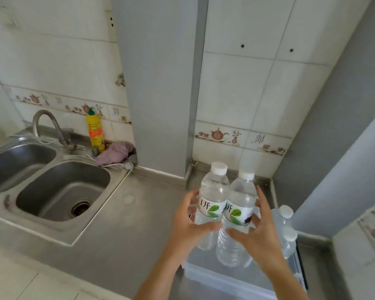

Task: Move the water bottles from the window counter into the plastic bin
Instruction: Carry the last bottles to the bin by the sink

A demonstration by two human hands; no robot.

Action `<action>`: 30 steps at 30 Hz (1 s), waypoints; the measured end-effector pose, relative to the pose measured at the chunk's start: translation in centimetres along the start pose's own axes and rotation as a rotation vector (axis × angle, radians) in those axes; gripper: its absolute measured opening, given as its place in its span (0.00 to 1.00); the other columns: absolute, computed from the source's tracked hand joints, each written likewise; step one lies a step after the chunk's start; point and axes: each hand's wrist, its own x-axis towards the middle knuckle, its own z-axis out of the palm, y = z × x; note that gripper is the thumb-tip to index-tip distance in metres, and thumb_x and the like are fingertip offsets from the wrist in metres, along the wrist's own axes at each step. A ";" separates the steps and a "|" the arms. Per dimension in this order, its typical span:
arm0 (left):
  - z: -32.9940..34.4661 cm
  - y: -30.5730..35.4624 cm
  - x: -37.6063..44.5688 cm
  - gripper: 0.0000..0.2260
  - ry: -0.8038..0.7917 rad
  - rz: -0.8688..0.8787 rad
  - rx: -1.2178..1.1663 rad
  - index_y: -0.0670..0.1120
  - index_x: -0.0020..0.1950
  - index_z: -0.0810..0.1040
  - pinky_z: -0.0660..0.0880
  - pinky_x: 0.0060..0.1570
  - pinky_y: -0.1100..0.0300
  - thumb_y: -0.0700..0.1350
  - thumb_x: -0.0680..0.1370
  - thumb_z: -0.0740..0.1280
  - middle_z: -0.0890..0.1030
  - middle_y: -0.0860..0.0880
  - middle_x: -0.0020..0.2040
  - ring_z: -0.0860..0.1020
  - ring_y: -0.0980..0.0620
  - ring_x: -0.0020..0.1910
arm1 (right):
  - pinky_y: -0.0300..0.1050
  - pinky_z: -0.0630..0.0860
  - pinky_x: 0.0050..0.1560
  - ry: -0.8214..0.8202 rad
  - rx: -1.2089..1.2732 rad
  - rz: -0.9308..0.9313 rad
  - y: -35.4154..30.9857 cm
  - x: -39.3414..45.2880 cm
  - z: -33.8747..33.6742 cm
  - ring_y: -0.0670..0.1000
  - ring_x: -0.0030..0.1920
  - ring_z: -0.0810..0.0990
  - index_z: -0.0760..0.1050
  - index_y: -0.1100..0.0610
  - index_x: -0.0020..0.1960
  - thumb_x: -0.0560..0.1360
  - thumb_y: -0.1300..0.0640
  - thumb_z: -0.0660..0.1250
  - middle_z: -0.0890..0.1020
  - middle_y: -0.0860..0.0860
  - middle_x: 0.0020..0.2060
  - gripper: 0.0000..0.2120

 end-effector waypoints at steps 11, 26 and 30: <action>0.8 -5.3 4.2 0.35 -0.082 0.007 0.209 0.64 0.58 0.71 0.76 0.56 0.61 0.52 0.56 0.82 0.80 0.61 0.56 0.78 0.58 0.57 | 0.31 0.73 0.48 0.249 -0.242 0.023 3.7 2.8 2.3 0.36 0.54 0.76 0.64 0.32 0.58 0.55 0.63 0.83 0.76 0.35 0.54 0.45; -0.2 -8.8 5.4 0.39 -0.193 0.349 0.614 0.60 0.63 0.67 0.73 0.54 0.57 0.58 0.55 0.76 0.72 0.63 0.57 0.76 0.56 0.56 | 0.23 0.66 0.46 0.076 -0.643 -0.072 4.9 1.4 3.2 0.26 0.60 0.60 0.52 0.27 0.65 0.64 0.61 0.77 0.63 0.26 0.61 0.48; 0.3 -7.8 5.6 0.35 -0.206 0.590 0.662 0.60 0.67 0.66 0.75 0.52 0.56 0.63 0.62 0.73 0.71 0.59 0.61 0.73 0.59 0.56 | 0.21 0.67 0.46 0.111 -0.722 -0.168 4.7 1.7 3.0 0.34 0.64 0.65 0.61 0.37 0.67 0.64 0.59 0.77 0.64 0.30 0.64 0.41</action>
